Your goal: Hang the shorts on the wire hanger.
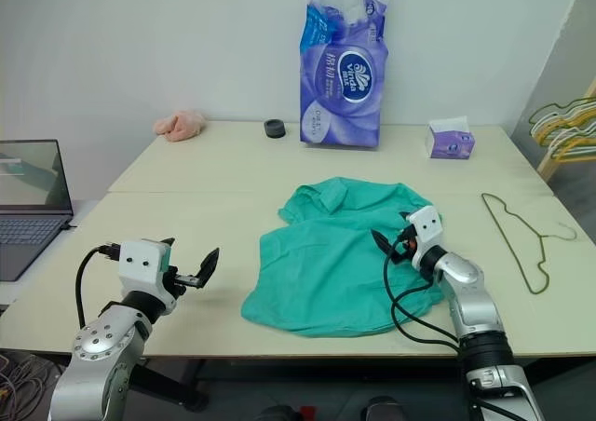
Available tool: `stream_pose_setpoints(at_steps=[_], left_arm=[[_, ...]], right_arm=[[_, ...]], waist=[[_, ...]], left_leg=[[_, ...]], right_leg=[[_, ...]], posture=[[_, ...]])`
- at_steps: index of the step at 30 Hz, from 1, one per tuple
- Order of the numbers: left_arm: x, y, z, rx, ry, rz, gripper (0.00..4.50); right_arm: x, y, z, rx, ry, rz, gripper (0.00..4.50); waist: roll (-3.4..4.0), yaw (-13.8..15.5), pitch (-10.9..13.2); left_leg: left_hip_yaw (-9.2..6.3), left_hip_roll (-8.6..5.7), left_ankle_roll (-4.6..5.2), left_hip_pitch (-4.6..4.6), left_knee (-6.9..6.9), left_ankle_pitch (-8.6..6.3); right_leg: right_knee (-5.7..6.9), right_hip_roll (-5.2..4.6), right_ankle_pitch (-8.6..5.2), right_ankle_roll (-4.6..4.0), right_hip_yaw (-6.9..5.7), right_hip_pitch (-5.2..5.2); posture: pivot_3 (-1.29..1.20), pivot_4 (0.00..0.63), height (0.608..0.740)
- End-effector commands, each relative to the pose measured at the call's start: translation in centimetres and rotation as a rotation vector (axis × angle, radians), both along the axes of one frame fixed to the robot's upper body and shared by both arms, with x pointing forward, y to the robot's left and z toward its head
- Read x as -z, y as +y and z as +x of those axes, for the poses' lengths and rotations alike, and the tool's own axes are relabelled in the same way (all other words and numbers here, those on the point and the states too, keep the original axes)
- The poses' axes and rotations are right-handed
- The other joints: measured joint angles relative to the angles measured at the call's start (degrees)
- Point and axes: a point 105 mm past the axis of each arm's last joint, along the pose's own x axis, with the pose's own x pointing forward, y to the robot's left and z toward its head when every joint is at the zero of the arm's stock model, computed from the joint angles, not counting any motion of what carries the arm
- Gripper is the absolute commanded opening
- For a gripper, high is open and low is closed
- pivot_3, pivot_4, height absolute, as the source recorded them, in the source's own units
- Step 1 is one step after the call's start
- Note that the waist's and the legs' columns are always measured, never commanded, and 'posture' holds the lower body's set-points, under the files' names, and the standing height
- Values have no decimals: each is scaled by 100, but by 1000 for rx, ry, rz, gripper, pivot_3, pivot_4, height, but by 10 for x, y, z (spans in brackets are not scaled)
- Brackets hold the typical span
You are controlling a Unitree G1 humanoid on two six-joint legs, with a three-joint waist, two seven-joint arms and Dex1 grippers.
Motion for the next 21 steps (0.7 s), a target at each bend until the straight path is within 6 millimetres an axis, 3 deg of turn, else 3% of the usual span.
stream_pose_setpoints(at_steps=[1,21], left_arm=[[-12,-5,2,16,-44,19,4473],[-8,-7,1,29,-32,15,4473]], right_arm=[[-20,6,0,-26,-79,6,4500],[-26,4,-5,-83,-100,-30,4500]], waist=[[0,-1,0],[-1,-20,-1]], left_leg=[[0,0,0,0,0,0],[0,0,0,0,0,0]], right_leg=[[0,0,0,0,0,0],[0,-1,0,0,0,0]], posture=[[-52,2,740],[-76,4,740]])
